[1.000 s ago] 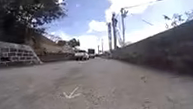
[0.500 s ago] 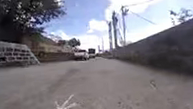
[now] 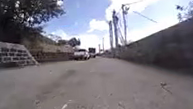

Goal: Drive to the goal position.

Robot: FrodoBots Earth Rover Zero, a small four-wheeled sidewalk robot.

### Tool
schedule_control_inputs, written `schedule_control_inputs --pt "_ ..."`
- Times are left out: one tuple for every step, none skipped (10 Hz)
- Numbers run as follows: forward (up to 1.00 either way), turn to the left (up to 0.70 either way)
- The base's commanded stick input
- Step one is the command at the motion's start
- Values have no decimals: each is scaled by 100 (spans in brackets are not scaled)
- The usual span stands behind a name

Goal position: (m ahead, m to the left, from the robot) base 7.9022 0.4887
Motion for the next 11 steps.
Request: schedule_control_inputs --pt "70 0" --pt "70 0" --pt "70 0" --pt "70 0" --pt "70 0" --pt "70 0" --pt "70 0" --pt "70 0" --pt "70 0" --pt "70 0" --pt "70 0"
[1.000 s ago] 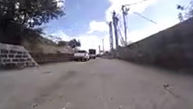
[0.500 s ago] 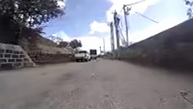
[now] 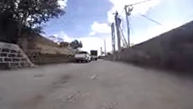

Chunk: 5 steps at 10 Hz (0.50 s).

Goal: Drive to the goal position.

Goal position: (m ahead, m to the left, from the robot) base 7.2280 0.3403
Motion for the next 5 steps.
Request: schedule_control_inputs --pt "70 0" --pt "70 0" --pt "70 0" --pt "70 0" --pt "70 0"
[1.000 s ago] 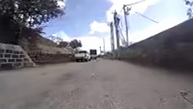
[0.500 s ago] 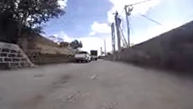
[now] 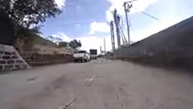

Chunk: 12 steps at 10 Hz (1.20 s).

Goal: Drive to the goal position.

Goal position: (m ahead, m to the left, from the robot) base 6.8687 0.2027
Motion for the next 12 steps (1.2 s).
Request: schedule_control_inputs --pt "70 0" --pt "70 0" --pt "70 0" --pt "70 0" --pt "70 0" --pt "70 0" --pt "70 0" --pt "70 0" --pt "70 0" --pt "70 0" --pt "70 0" --pt "70 0"
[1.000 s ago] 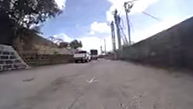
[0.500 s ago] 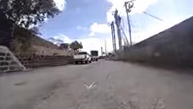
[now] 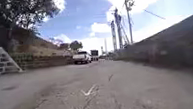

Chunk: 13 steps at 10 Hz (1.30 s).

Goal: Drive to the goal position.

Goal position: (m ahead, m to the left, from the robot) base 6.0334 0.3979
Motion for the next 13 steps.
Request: schedule_control_inputs --pt "70 0" --pt "70 0" --pt "70 -4" --pt "70 -10" --pt "70 -17" --pt "70 -24" --pt "70 -19" --pt "70 -3" --pt "70 0" --pt "70 0" --pt "70 0" --pt "70 0" --pt "70 0"
